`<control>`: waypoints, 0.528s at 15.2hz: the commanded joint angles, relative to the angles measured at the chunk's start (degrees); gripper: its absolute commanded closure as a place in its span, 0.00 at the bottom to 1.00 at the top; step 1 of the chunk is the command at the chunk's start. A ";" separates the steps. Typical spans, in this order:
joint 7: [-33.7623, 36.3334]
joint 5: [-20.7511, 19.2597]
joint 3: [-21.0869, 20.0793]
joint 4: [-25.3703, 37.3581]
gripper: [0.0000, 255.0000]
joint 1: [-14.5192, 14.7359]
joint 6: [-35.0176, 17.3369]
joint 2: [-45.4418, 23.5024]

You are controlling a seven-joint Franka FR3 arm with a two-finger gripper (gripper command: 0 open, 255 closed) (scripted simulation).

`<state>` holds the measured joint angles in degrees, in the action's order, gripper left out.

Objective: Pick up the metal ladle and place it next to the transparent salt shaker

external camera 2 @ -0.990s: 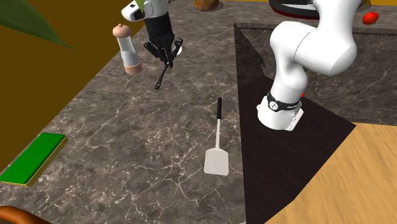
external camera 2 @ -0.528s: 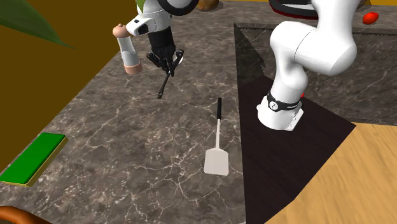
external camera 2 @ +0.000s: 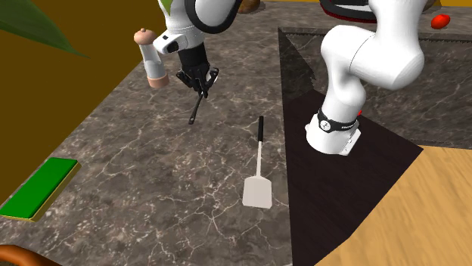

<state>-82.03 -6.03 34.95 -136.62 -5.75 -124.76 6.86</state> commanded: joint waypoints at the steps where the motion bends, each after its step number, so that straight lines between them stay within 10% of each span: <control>1: -0.05 0.05 0.02 0.02 1.00 0.00 -0.07 -0.09; 4: -0.05 0.05 0.02 0.02 1.00 0.00 -0.07 -0.09; 5: -0.06 0.05 0.02 0.02 0.00 0.00 -0.07 -0.09; 8: -0.06 0.06 0.02 0.02 0.00 0.00 -0.07 -0.09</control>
<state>-82.08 -5.98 34.97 -136.60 -5.75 -124.83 6.77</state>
